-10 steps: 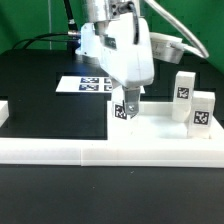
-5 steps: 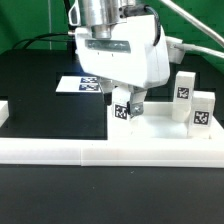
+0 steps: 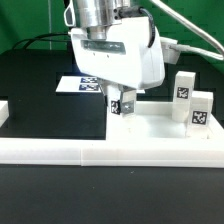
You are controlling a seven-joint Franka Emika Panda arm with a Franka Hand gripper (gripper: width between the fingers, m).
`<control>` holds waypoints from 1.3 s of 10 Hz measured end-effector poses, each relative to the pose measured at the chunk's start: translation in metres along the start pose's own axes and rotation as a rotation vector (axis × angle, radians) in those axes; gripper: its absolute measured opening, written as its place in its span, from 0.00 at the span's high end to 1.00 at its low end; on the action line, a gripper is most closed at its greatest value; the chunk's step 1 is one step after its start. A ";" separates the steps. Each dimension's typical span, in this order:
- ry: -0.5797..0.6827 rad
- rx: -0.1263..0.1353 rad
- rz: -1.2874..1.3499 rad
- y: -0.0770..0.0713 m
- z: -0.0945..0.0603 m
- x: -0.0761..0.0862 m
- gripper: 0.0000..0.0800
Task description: Assemble square table
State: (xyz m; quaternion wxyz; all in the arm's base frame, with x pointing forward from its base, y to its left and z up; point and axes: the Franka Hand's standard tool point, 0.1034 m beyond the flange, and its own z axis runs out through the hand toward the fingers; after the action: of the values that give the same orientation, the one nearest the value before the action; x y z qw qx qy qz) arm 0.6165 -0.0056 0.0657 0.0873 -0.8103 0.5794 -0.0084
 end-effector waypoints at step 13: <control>-0.029 0.058 1.004 0.003 0.004 0.001 0.64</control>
Offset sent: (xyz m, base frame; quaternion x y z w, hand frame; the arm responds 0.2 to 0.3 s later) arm 0.0000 0.0000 0.0000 0.0000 0.0000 0.1938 0.9810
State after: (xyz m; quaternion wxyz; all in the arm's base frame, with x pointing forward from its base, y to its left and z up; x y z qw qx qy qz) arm 0.6141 -0.0067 0.0613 0.1108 -0.4288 0.8961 0.0298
